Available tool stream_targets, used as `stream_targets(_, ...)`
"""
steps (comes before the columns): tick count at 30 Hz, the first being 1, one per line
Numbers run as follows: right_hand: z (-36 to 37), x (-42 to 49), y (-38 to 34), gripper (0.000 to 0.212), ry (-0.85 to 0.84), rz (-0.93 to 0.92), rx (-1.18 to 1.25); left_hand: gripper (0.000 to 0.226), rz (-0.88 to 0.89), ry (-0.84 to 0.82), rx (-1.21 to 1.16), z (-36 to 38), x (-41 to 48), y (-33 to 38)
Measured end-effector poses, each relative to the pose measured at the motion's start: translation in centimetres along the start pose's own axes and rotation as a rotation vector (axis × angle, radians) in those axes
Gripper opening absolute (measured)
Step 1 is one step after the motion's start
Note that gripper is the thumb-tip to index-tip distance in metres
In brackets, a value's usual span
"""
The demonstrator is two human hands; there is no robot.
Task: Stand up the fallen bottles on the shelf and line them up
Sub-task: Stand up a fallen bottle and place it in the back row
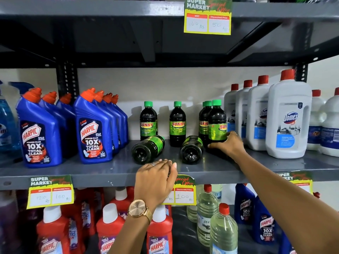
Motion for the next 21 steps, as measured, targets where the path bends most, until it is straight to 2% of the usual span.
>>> stream_targets(3,0.35,-0.1,-0.06,0.041,-0.045,0.015,0.127,0.04,-0.001,0.007,0.0,0.06,0.02,-0.11)
stream_targets(4,0.37,-0.07,0.05,0.035,-0.05,0.015,0.147,0.04,-0.004,0.007,-0.001,0.13,-0.02,-0.16)
stream_targets(6,0.27,0.0,0.25,0.045,-0.042,-0.003,0.134,0.039,-0.012,0.012,-0.009,0.28,-0.13,-0.28)
stream_targets(9,-0.13,-0.09,0.17,0.074,0.017,-0.024,0.076,0.038,-0.011,0.019,-0.019,0.28,-0.18,-0.31)
stream_targets(11,-0.24,-0.12,0.05,0.08,0.038,-0.027,0.069,0.037,-0.006,0.021,-0.017,0.22,-0.13,-0.25)
stream_targets(13,-0.06,-0.11,0.11,0.075,0.013,-0.01,0.089,0.037,-0.006,0.017,-0.02,0.18,-0.11,-0.2)
stream_targets(17,0.51,0.05,0.47,0.052,-0.072,0.013,0.159,0.039,-0.008,0.01,-0.029,0.25,-0.19,-0.22)
stream_targets(21,0.65,0.13,0.34,0.059,-0.083,-0.026,0.119,0.039,-0.001,0.016,-0.03,0.32,-0.13,-0.23)
Point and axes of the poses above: each hand's wrist, its own x-axis towards the middle knuckle, its own z-axis out of the palm, y = z × x, the point moved 6 cm from there along x, towards the middle knuckle, and after that the axes turned 15 degrees about y, right-handed, at the moved point
